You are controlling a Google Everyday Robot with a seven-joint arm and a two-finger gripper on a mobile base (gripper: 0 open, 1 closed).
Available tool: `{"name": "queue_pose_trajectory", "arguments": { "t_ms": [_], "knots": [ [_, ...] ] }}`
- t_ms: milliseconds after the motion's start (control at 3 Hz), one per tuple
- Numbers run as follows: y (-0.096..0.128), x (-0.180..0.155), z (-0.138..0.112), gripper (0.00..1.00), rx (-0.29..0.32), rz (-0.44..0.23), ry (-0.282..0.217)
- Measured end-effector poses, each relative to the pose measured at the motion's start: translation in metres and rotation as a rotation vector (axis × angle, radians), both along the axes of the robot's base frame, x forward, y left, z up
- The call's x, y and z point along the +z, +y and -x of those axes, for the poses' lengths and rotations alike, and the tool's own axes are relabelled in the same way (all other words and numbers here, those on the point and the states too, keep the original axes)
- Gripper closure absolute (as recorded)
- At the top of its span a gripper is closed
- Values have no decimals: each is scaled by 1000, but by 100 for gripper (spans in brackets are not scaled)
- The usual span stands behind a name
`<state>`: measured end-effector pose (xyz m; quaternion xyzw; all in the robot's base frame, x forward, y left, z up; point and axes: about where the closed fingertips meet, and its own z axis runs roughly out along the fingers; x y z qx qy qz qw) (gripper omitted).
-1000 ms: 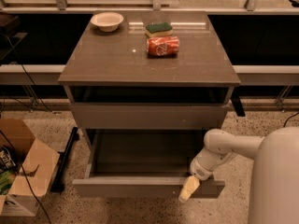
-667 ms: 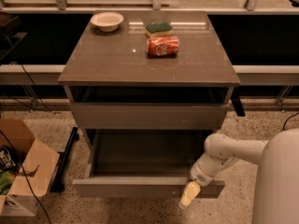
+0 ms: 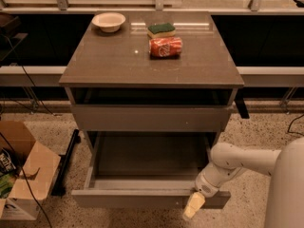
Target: Open middle drawer
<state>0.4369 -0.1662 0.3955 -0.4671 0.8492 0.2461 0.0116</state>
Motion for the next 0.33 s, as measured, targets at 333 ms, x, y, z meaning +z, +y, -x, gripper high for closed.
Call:
{"name": "queue_pose_trajectory", "arguments": {
  "t_ms": [333],
  "knots": [
    [0,0,0,0,0,0,0]
  ]
}}
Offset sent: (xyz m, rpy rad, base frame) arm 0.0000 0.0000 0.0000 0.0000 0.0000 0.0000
